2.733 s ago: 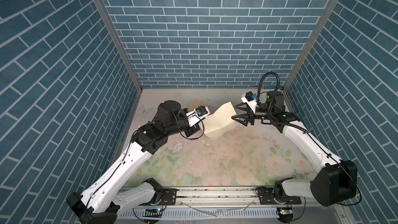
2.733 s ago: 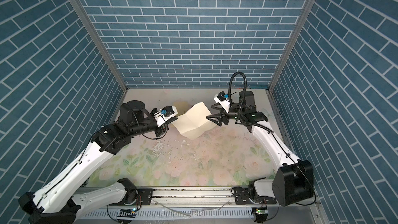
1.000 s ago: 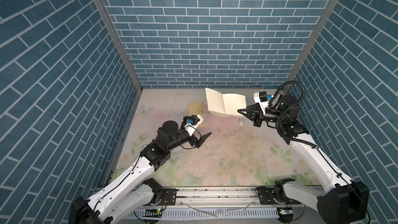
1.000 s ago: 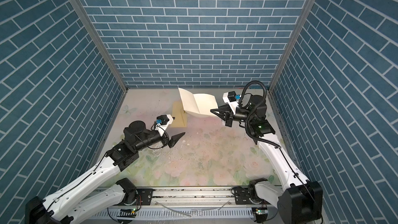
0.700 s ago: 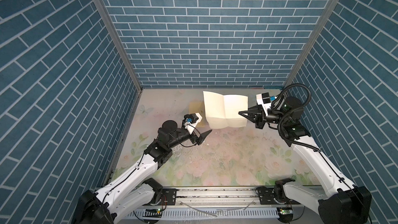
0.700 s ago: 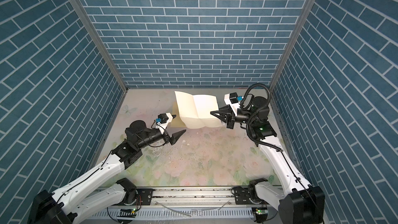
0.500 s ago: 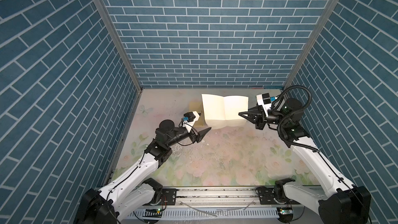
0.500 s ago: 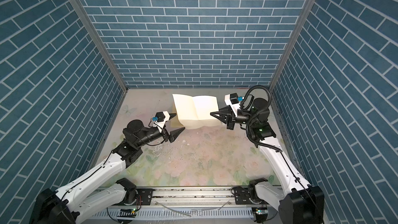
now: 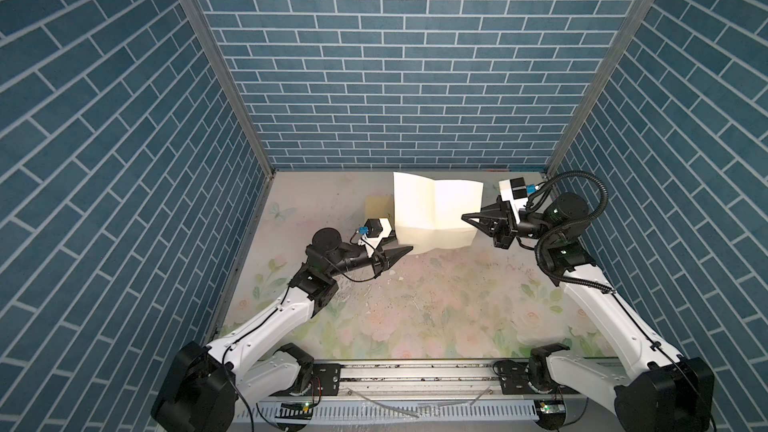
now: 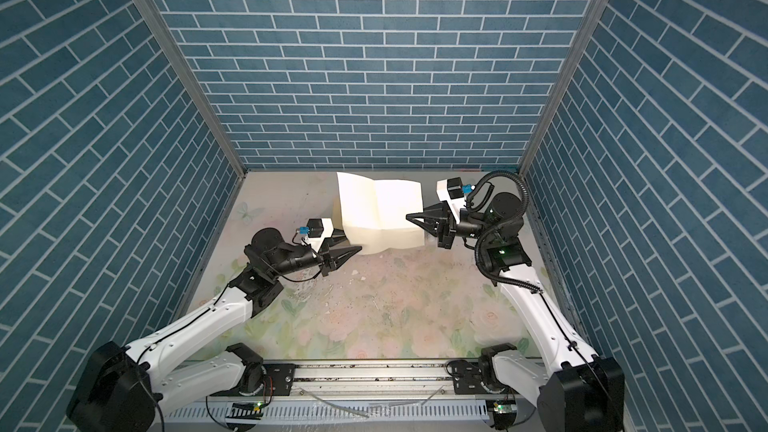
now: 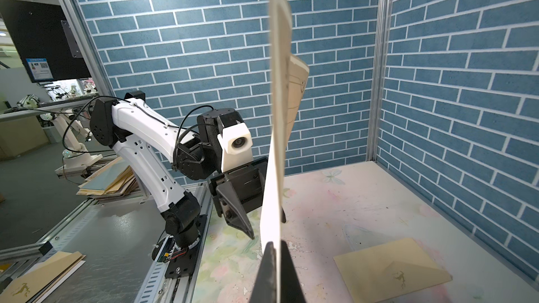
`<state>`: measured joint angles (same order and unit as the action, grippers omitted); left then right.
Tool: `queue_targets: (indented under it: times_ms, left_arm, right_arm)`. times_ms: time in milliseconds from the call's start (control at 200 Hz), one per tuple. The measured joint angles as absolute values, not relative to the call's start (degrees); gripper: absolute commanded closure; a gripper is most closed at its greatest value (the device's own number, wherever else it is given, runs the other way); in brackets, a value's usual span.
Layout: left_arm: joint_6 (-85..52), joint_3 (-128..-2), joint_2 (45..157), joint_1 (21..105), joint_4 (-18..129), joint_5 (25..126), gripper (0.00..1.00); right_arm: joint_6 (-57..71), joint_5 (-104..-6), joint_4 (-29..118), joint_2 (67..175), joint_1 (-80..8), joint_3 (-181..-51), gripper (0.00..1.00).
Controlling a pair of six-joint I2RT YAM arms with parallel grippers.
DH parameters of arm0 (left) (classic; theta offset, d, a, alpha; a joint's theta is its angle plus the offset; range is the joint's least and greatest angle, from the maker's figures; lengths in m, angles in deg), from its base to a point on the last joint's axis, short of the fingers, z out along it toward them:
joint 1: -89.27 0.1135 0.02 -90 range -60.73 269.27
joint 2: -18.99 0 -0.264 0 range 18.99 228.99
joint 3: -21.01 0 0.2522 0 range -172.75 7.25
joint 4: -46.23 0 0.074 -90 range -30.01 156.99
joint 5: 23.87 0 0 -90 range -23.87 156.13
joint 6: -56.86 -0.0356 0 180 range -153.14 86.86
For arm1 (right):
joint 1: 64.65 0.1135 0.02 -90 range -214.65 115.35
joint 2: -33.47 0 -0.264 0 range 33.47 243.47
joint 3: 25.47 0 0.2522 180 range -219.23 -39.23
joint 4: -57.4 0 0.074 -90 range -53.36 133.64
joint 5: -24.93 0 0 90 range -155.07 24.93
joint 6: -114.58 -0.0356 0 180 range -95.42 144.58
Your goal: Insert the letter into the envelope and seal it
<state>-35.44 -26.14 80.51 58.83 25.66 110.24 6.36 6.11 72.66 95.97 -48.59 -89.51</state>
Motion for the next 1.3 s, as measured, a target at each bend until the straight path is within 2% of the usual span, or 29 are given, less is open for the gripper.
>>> queue_targets:
  times_ms: [230,370,560,655,755,845,985,1300]
  left_arm:
    - [-36.67,-25.76,78.74,58.90,25.40,108.98,1.00]
    - [-37.72,-25.28,77.36,58.87,25.53,108.63,1.00]
    - [-40.27,-24.98,75.68,58.87,28.24,108.21,1.00]
    - [-42.53,-24.98,74.26,58.87,31.61,107.77,1.00]
    - [-45.50,-25.22,72.88,58.87,36.65,107.27,1.00]
    - [-47.95,-25.92,72.20,58.87,41.35,106.92,1.00]
    - [-51.31,-28.47,72.12,58.87,48.04,105.74,1.00]
    - [-52.80,-30.03,72.27,58.87,52.26,104.63,1.00]
  right_arm:
    - [6.36,5.32,72.83,96.67,-48.59,-89.27,1.00]
    - [6.38,4.01,72.48,97.39,-48.59,-89.27,0.98]
    - [10.32,-1.89,64.31,96.21,-49.25,-89.38,0.66]
    - [16.15,-7.91,55.37,93.54,-49.77,-90.26,0.56]
    - [22.58,-13.30,45.47,90.24,-50.06,-93.60,0.41]
    - [27.50,-15.45,37.38,88.19,-50.01,-98.54,0.34]
    - [33.20,-16.32,27.41,87.90,-47.50,-105.45,0.31]
    - [41.25,-21.85,14.04,96.17,-33.27,-111.15,0.30]
